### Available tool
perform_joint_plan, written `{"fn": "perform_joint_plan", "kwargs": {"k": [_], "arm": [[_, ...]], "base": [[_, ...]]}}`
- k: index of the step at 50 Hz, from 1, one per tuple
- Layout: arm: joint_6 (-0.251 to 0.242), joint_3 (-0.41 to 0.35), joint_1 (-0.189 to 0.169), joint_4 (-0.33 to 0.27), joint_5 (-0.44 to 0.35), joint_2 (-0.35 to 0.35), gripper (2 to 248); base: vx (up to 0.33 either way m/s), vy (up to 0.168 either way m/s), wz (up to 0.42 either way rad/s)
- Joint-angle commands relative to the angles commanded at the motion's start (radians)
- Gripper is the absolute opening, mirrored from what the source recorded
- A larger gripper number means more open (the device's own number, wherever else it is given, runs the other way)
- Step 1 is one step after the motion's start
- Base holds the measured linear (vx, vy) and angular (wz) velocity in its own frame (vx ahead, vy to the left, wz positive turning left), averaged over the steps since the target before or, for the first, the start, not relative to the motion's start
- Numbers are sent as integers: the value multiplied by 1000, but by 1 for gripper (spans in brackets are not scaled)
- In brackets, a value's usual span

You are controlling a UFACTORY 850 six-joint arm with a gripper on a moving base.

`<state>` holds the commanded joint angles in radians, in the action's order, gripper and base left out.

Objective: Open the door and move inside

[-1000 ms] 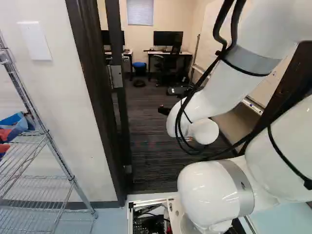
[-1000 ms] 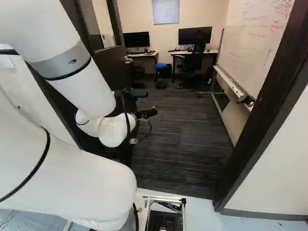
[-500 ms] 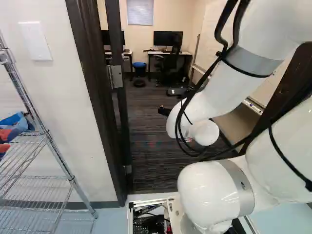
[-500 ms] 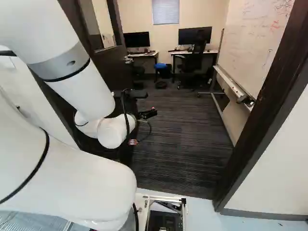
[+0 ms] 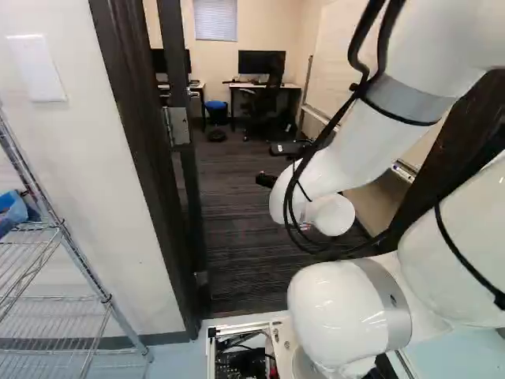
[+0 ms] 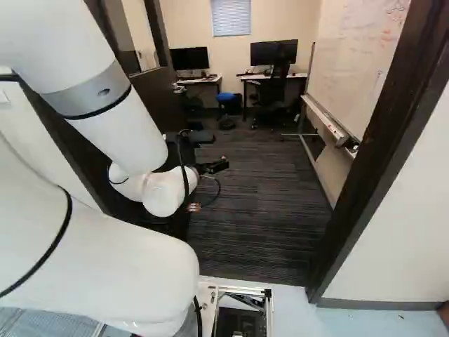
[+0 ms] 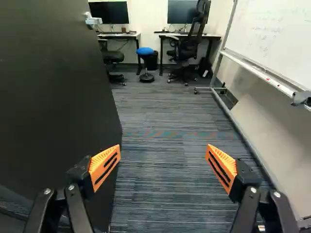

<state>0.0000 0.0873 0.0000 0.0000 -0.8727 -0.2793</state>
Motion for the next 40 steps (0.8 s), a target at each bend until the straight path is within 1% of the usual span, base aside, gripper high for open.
{"fn": "perform_joint_plan", "kwargs": {"k": [12, 30, 40], "arm": [[0, 0, 0, 0, 0, 0, 247], [0, 0, 0, 0, 0, 0, 247], [0, 0, 0, 0, 0, 0, 247]], "base": [[45, -66, -169], [73, -86, -221], [78, -43, -37]]}}
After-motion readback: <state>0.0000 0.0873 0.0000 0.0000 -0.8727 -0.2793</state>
